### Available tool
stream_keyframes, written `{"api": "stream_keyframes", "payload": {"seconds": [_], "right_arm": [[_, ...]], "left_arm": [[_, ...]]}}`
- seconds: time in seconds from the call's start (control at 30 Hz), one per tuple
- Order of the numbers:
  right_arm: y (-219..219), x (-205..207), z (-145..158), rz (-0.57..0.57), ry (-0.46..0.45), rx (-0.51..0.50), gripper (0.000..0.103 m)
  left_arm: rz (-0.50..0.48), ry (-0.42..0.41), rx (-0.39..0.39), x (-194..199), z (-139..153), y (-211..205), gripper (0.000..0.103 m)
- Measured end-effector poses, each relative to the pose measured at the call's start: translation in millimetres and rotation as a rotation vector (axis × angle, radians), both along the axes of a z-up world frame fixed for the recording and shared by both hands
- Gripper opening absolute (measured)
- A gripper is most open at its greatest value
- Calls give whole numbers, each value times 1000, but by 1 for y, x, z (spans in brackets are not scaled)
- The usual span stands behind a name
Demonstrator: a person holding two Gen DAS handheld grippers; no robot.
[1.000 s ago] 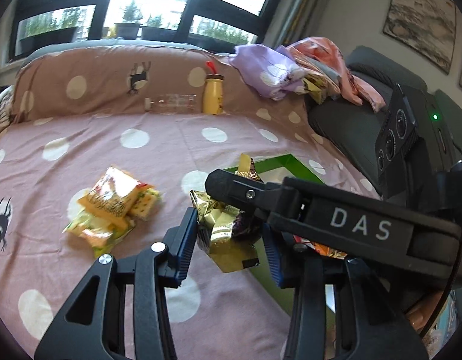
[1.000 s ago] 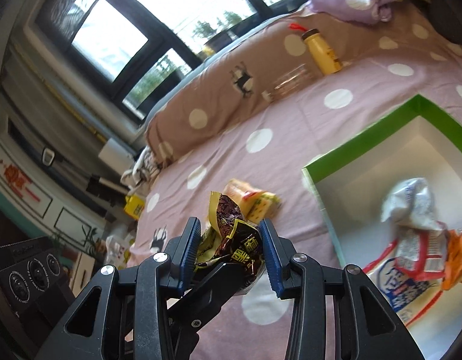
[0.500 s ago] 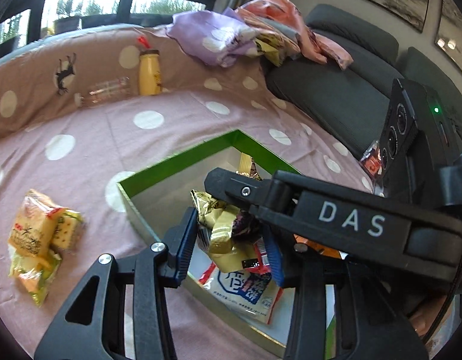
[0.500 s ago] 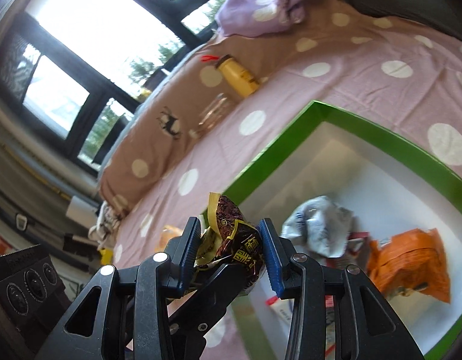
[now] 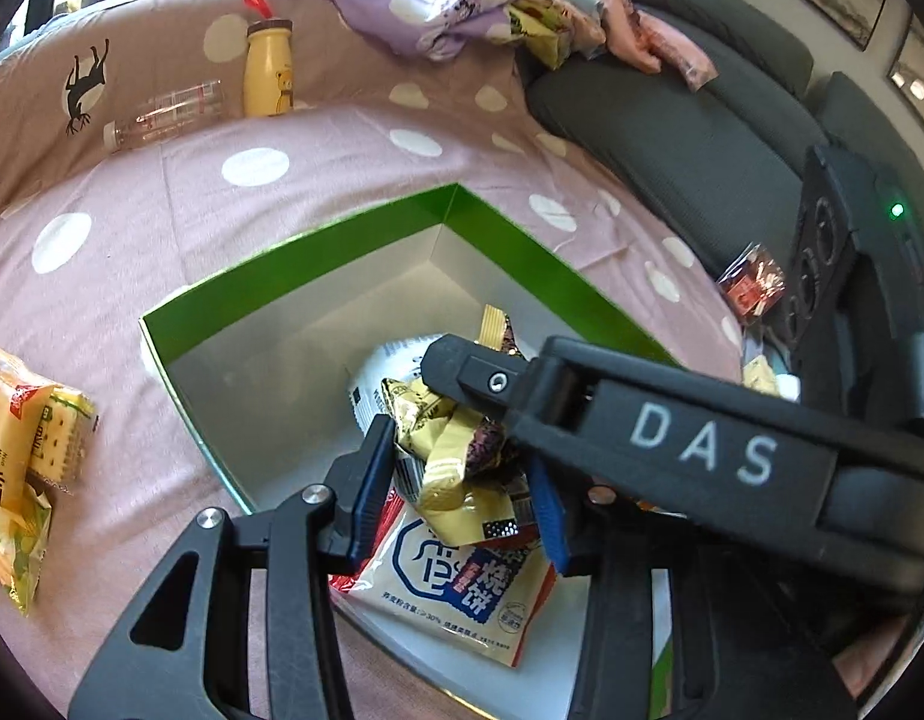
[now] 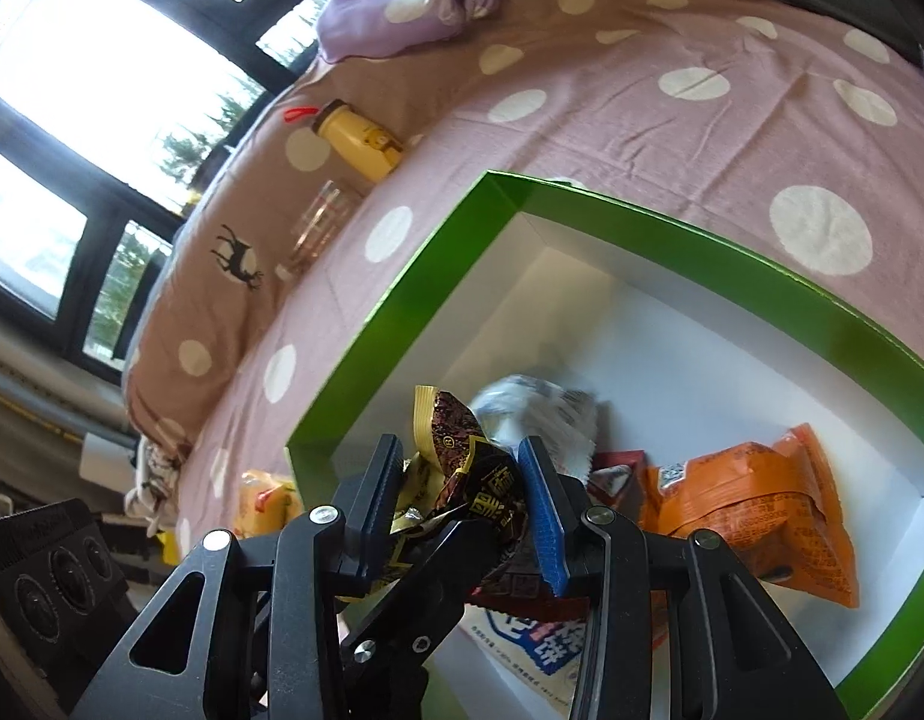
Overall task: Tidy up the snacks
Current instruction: 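Lower the wrapper into the green box and open the right tool, then withdraw the right tool from the box toward the yellow rice-cracker bag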
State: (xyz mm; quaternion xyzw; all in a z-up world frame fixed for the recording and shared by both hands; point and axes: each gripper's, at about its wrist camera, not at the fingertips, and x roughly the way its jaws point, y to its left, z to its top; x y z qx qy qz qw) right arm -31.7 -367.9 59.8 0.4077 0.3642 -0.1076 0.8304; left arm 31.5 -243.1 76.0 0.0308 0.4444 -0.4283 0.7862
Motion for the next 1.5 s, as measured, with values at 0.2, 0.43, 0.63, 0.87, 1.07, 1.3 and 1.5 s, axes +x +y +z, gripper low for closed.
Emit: {"api": "stream_keyframes", "payload": {"seconds": [0.2, 0.43, 0.63, 0.87, 1.07, 1.3, 1.5], "right_arm": [[0, 3, -2, 0, 29, -20, 43], [1, -4, 10, -49, 2, -90, 48], [9, -6, 23, -46, -75, -127, 65], [32, 1, 35, 19, -138, -174, 82], [51, 6, 39, 55, -143, -222, 84], [78, 18, 39, 129, -127, -277, 85], [103, 29, 32, 217, -107, -270, 85]], "left_arm": [[29, 3, 15, 2, -5, 1, 44], [93, -83, -21, -8, 20, 35, 43], [212, -167, -23, -15, 40, 88, 74], [419, -210, 23, -17, 37, 158, 99], [606, -128, 58, -7, 6, 213, 99], [768, -124, 149, 4, -8, 248, 99], [852, -105, 190, 7, -13, 269, 99]]}}
